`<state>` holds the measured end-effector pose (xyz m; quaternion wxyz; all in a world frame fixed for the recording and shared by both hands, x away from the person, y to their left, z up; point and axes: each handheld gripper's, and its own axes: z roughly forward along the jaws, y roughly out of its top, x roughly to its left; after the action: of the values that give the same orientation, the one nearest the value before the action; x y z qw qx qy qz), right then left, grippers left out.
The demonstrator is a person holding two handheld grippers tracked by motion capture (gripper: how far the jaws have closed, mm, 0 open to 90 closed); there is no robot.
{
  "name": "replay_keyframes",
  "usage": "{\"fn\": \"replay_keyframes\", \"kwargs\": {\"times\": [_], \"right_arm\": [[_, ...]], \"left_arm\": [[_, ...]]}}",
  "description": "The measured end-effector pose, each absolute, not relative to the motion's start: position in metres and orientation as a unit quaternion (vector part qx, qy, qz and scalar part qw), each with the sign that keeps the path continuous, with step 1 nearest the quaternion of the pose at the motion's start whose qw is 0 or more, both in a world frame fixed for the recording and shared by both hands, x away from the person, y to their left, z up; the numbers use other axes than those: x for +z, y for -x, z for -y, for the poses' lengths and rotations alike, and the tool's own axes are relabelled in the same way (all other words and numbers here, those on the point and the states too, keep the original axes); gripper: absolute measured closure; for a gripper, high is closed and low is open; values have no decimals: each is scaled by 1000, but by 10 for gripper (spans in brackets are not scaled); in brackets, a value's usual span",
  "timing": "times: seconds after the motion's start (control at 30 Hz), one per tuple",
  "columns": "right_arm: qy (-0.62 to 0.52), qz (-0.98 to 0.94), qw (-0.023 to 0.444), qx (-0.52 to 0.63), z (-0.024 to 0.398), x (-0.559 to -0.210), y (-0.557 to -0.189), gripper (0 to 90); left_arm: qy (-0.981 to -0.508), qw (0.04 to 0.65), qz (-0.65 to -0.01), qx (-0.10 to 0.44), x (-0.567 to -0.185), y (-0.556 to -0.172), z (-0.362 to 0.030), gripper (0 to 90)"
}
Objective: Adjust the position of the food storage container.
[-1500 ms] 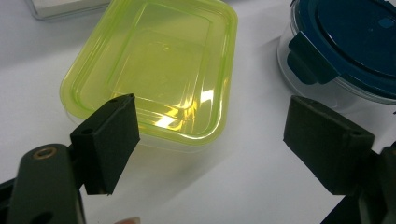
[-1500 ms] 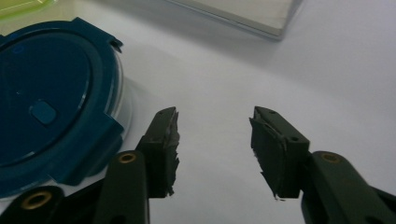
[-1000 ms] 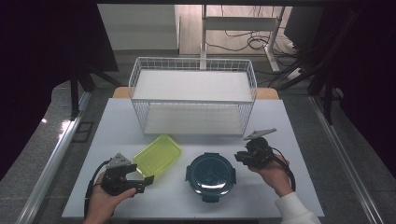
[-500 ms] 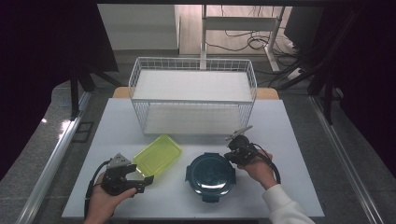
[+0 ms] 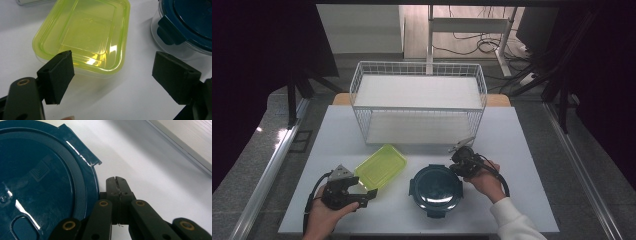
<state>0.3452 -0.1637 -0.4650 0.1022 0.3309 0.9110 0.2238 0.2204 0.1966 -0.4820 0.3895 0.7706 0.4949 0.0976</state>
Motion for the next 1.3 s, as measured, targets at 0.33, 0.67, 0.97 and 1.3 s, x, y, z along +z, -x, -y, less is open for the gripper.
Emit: {"fn": "replay_keyframes", "kwargs": {"times": [0.33, 0.67, 0.97, 1.3], "right_arm": [[-305, -920, 94, 225, 143, -466, -335, 895], [-283, -927, 91, 229, 126, -467, -328, 894], [-298, -918, 86, 247, 128, -468, -329, 893], [-362, -863, 99, 339, 188, -434, -304, 892]], "left_arm": [[-771, 390, -494, 98, -482, -220, -196, 177], [-771, 389, -495, 97, -483, -220, -197, 177], [-769, 391, -497, 98, -482, -220, -198, 177], [-767, 395, -497, 97, -479, -218, -198, 178]]}}
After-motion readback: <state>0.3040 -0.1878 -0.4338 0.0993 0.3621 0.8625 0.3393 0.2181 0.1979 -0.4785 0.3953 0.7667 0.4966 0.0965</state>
